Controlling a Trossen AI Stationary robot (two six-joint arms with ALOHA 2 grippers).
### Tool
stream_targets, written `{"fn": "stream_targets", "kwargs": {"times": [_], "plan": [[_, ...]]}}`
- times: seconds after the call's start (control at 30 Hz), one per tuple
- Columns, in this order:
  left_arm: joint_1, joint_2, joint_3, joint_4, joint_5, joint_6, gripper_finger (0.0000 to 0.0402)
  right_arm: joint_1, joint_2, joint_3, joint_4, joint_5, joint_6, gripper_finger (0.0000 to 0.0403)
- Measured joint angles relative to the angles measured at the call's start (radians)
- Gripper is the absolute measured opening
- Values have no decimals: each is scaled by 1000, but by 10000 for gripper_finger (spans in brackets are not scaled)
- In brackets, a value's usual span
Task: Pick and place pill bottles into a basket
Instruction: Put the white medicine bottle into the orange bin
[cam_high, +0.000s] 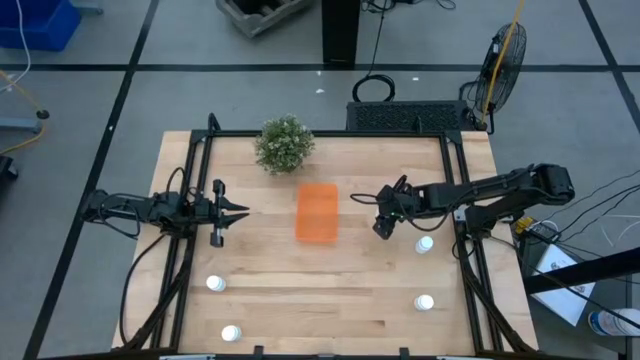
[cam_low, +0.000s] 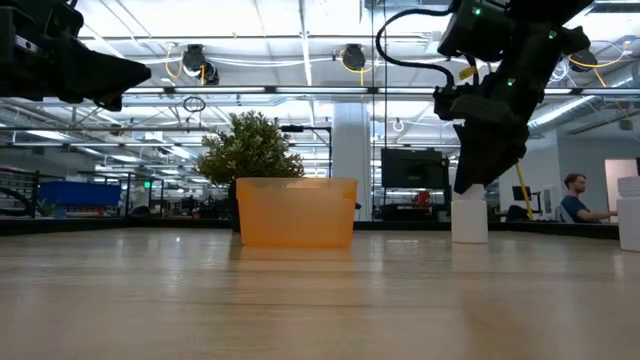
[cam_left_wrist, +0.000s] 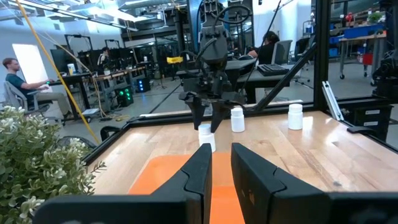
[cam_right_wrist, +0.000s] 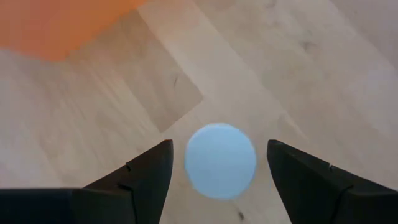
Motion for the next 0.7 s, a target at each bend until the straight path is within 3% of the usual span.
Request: {"fn": "stream_targets", "kwargs": {"times": [0.33,0.7], "plan": [[0,0,0,0,0,0,67,5,3,0,-30,-1,27,225],[0,0,0,0,0,0,67,4,3,0,-23,-27,35,156]]}}
